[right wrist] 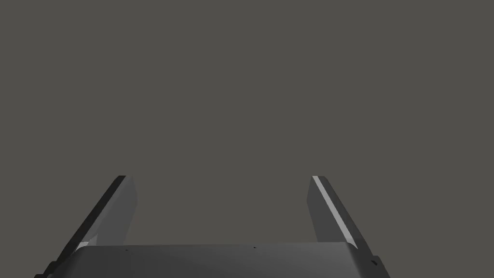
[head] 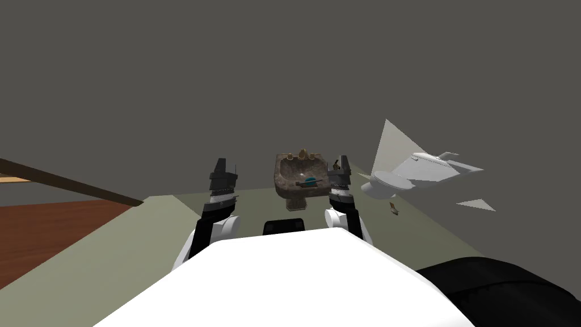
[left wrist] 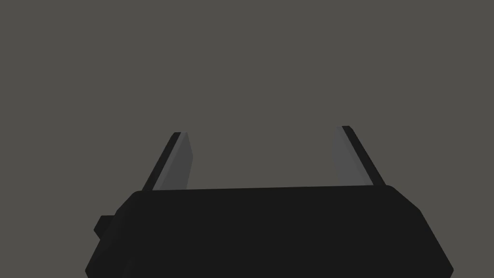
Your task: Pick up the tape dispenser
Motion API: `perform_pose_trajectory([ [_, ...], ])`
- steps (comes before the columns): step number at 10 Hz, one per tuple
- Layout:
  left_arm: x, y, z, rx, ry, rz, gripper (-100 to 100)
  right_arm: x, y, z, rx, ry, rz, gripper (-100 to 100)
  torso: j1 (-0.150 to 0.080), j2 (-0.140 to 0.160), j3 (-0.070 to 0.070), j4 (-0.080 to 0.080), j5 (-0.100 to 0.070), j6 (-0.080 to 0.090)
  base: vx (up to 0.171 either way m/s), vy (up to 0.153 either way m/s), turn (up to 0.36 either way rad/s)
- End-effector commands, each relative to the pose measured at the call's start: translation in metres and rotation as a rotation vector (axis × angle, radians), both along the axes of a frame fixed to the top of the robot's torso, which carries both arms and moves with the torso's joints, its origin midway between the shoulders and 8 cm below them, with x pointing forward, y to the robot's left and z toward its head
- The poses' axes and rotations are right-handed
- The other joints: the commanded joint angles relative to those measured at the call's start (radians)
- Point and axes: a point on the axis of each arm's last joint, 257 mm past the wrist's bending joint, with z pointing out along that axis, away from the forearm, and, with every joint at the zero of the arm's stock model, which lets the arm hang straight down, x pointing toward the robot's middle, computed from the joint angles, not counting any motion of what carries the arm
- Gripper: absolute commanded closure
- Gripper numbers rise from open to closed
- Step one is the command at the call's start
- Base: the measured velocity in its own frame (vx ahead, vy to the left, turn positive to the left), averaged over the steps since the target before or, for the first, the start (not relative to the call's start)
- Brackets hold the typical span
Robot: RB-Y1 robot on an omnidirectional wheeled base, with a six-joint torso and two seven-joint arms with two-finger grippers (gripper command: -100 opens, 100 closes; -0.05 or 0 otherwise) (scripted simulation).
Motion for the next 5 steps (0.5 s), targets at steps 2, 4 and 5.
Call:
perform_pose_trajectory([
  [2,0.0,0.0,0.0,0.0,0.0,0.0,0,-0.001,0.005,-0.005,-0.071,0.015,0.003,-100,0.001,0.001,0.001,0.0,0.0,0.0,-0.034,0.026,-0.074],
  [4,0.0,0.0,0.0,0.0,0.0,0.0,0,-0.002,0.008,-0.012,-0.149,0.031,-0.01,-100,0.003,0.004,0.002,0.001,0.001,0.0,-0.067,0.048,-0.104],
  [5,0.0,0.0,0.0,0.0,0.0,0.0,0,-0.002,0.009,-0.017,-0.194,0.04,-0.022,-100,0.003,0.005,0.003,0.001,0.001,0.0,-0.116,0.075,-0.141],
])
